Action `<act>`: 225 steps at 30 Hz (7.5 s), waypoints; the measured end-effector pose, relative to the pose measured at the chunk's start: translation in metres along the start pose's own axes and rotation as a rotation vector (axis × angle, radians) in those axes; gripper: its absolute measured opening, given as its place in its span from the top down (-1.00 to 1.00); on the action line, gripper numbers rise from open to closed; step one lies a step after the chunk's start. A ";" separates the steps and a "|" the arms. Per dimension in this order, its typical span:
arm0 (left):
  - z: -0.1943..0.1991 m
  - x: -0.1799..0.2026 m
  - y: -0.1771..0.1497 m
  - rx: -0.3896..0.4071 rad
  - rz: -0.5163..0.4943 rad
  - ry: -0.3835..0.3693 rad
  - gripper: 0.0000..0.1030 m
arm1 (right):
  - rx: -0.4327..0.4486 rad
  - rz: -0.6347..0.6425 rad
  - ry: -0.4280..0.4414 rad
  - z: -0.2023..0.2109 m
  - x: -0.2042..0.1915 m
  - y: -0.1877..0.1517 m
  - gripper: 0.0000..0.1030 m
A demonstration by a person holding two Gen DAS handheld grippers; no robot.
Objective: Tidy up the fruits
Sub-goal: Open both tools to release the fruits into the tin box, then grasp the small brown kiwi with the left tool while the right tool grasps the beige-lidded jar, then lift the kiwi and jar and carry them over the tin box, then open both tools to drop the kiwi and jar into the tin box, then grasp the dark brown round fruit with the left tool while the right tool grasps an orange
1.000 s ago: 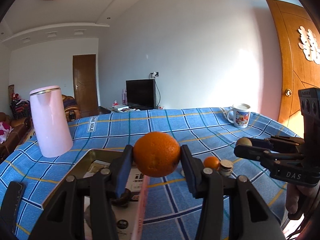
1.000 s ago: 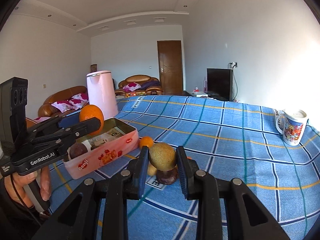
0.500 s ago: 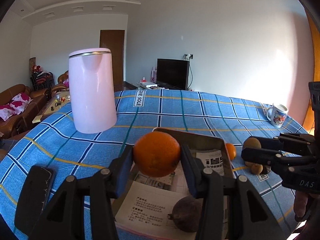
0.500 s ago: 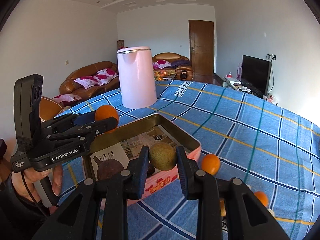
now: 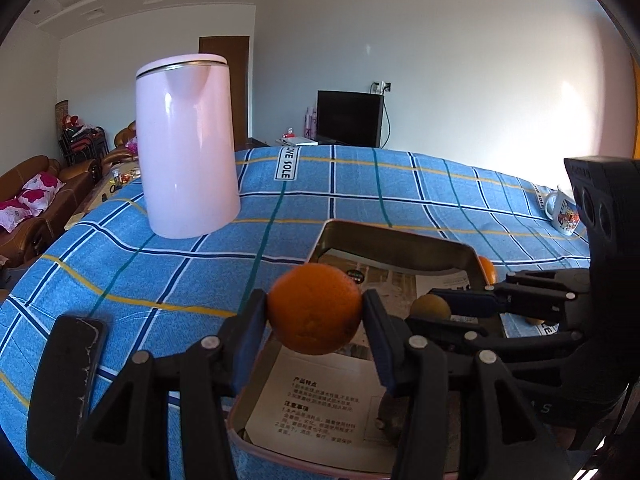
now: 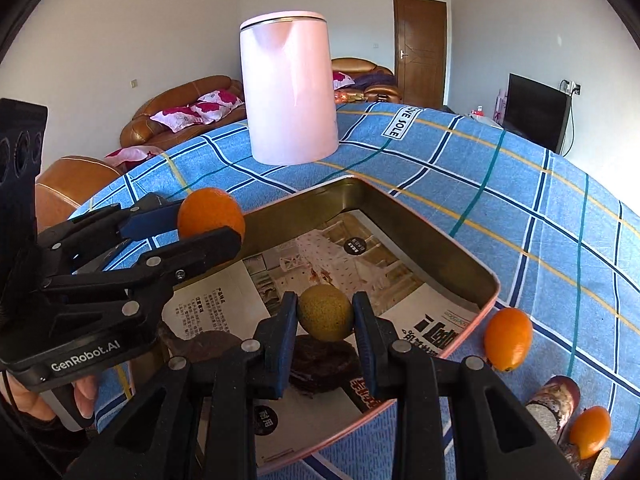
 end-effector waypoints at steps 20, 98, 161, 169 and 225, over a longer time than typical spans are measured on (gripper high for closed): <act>-0.001 0.120 0.010 0.032 -0.141 -0.161 -0.49 | 0.072 -0.201 -0.318 0.101 0.142 -0.081 -0.21; -0.080 0.190 -0.005 -0.208 -0.229 -0.270 0.43 | 0.063 -0.363 -0.138 0.101 0.185 -0.105 0.30; 0.002 0.071 0.019 0.125 -0.057 -0.063 0.43 | 0.318 -0.102 -0.081 0.107 0.067 -0.012 0.30; 0.001 0.039 0.019 0.095 -0.013 -0.007 0.43 | 0.292 -0.083 -0.042 0.086 0.047 0.004 0.30; 0.001 0.096 0.016 0.054 -0.071 -0.110 -0.43 | 0.110 -0.196 -0.292 0.103 0.138 -0.078 -0.11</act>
Point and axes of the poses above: each gripper's, at about its wrist camera, not at the fingertips, and z roughly against the way its jaws point, x to its right, y to its top, the point moved 2 cm from there along -z, roughly the way its jaws point, and after that the axes turned 14 degrees about -y, right-handed, at the moved point
